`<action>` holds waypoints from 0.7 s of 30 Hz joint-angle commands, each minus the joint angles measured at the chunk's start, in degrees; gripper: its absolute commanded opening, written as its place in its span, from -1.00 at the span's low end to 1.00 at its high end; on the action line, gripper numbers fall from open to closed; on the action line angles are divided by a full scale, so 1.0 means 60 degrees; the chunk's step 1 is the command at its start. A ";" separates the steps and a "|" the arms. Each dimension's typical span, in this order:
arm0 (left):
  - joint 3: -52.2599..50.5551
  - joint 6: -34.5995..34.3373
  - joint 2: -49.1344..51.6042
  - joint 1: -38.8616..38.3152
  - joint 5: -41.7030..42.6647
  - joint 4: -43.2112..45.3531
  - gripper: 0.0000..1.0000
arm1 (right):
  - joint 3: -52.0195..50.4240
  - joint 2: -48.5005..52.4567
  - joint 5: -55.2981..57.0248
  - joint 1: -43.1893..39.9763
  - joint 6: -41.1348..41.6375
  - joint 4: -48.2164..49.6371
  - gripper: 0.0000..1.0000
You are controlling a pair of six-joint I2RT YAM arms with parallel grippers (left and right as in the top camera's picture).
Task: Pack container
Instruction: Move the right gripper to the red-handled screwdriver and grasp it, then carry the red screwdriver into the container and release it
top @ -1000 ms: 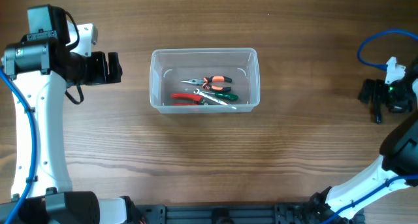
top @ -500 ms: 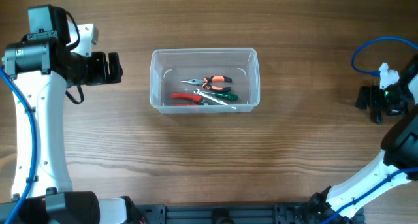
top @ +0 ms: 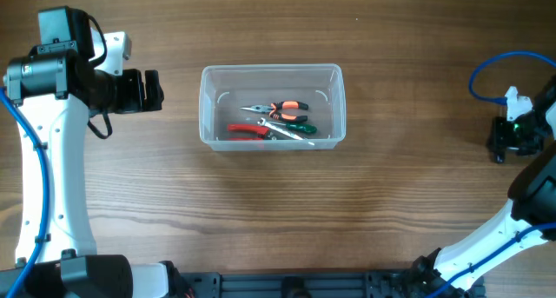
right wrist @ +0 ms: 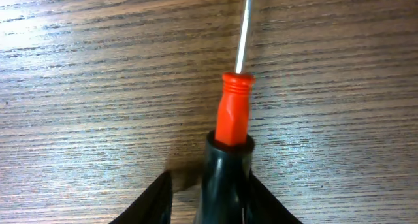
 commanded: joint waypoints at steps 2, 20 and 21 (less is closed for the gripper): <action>0.0142 -0.0102 -0.0058 -0.0051 0.0186 -0.0007 0.99 | -0.0117 0.0576 -0.0579 -0.0036 0.0015 -0.0055 -0.53; 0.0142 -0.0098 -0.0058 -0.0051 0.0182 -0.0004 1.00 | 0.3475 -0.1767 -0.1621 0.3472 0.0255 -0.1443 -0.91; 0.0142 -0.0098 -0.0058 -0.0051 0.0182 -0.0004 1.00 | 0.3887 -0.1909 -0.1486 0.4080 0.0098 -0.1592 -0.91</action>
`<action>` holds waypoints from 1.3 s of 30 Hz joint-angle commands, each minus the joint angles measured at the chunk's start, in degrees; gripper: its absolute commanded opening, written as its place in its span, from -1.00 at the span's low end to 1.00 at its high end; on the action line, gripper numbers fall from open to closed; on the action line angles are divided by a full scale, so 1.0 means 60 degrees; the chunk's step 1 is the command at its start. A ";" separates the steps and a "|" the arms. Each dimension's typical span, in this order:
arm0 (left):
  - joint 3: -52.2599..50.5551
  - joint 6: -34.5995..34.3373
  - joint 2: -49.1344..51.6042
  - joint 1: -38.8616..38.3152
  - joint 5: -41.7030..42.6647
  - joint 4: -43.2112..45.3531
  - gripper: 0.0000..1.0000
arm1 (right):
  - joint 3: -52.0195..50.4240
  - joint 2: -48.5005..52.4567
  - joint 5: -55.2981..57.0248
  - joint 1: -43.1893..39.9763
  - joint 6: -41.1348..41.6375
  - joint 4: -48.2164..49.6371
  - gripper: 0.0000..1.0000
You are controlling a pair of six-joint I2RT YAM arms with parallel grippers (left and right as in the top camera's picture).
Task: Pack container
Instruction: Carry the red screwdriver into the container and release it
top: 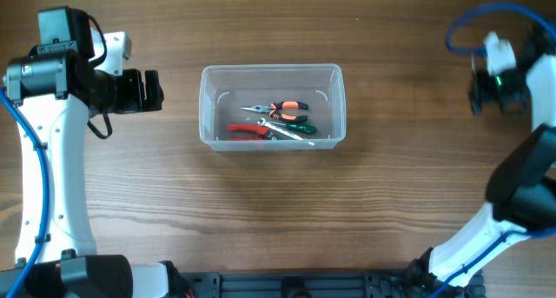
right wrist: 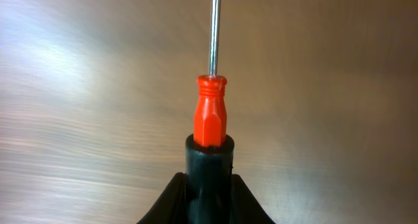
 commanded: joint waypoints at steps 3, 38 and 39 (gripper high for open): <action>0.0142 -0.0098 -0.0058 -0.0051 0.0186 -0.0004 1.00 | 0.2076 -0.1279 -0.0117 0.3523 -0.1570 -0.0565 -0.91; 0.0142 -0.0098 -0.0058 -0.0051 0.0189 -0.0004 0.99 | 0.2127 0.3180 -0.0444 0.8302 -0.5147 0.0484 -0.36; 0.0142 -0.0098 -0.0058 -0.0051 0.0189 -0.0004 0.99 | 0.2127 0.3180 -0.0441 0.8302 -0.5136 0.0484 -0.10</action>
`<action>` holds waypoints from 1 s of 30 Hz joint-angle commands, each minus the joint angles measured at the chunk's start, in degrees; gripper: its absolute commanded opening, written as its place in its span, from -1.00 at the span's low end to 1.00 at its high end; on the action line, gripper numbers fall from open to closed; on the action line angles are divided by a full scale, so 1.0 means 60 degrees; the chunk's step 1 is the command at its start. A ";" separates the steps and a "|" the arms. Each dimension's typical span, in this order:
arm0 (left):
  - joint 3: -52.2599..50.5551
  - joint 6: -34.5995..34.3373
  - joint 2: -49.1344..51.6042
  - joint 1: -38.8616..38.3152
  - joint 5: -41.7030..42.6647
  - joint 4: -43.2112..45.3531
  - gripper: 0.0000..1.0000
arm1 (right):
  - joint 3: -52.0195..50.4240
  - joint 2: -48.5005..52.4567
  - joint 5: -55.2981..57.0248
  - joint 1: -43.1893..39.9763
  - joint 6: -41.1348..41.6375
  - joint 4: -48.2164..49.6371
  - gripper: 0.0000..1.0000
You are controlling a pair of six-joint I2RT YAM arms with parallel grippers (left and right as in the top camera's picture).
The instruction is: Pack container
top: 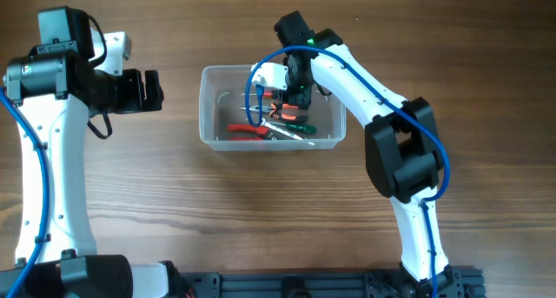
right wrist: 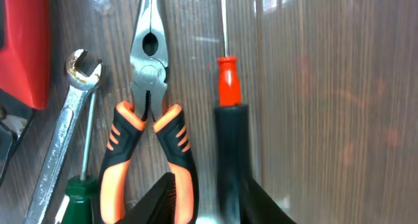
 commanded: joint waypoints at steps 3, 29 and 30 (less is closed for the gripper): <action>0.0142 -0.0098 -0.0058 -0.0051 0.0182 -0.0004 0.99 | 0.0051 0.0007 -0.0229 0.0011 0.0812 0.0033 0.22; 0.0138 -0.0907 0.0007 -0.2062 -0.1894 0.5690 1.00 | 0.0007 -0.6138 -0.0466 -0.6506 0.8393 0.2422 1.00; 0.0095 -0.0907 -0.0153 -0.2073 -0.1894 0.5446 1.00 | -0.0313 -0.6459 -0.0645 -0.6681 0.8225 0.2437 0.99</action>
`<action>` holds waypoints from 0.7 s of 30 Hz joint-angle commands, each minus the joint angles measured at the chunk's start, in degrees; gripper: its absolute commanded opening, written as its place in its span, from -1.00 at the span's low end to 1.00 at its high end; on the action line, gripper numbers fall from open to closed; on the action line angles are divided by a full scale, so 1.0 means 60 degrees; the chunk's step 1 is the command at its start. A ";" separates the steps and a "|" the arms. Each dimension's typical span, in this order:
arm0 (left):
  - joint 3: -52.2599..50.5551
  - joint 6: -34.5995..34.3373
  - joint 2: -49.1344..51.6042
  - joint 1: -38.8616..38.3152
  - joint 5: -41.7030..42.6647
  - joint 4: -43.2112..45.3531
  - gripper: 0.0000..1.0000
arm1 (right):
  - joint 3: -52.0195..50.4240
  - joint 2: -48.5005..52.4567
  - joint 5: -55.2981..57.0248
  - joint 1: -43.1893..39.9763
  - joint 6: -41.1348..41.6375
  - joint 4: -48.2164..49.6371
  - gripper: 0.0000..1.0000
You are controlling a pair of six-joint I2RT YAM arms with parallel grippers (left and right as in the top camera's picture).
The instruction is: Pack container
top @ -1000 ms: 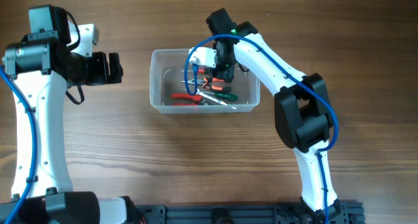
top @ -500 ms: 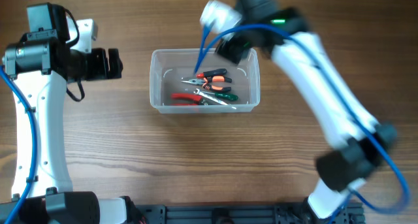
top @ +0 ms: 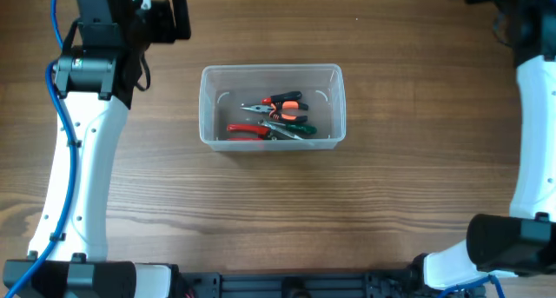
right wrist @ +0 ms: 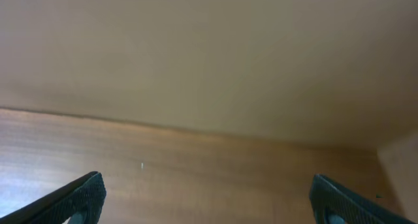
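The clear plastic container (top: 212,107) stands mid-table. A screwdriver (top: 281,97) with a black and red handle lies inside it, beside orange-handled pliers (top: 294,105), a green-handled tool (top: 300,127), a wrench and a red tool (top: 246,129). My right gripper (right wrist: 208,199) is open with nothing between its fingers. The overhead view shows the right gripper at the far right top edge, well away from the container. My left gripper (top: 176,18) hangs far left, up beyond the container; its jaws cannot be made out.
The right wrist view looks past the table's far edge (right wrist: 196,127) to a plain wall (right wrist: 209,48). Bare wooden tabletop (top: 278,211) surrounds the container on all sides.
The right gripper was down in the container, shut on the screwdriver. It is now open at the far right corner, and the screwdriver lies in the container. The left arm has moved farther back.
The right gripper was shut on the screwdriver on the table at the right edge. It then held it lifted at the far right, then low inside the container beside the pliers. Now the screwdriver rests there and the gripper is open and away.
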 commanded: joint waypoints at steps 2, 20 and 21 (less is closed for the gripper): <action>-0.0138 0.0055 -0.0630 0.0029 -0.0291 -0.0444 1.00 | -0.1239 -0.1417 -0.0903 -0.0554 -0.0313 0.0131 0.99; -0.9555 0.0047 -0.8291 0.0029 -0.1417 0.1370 0.99 | -1.3559 -1.1879 -0.0903 0.0317 -0.0772 0.2561 0.99; -0.9617 0.0047 -0.8225 0.0029 -0.1566 0.1311 1.00 | -1.3642 -1.1883 -0.0903 0.0317 -0.0776 0.2550 1.00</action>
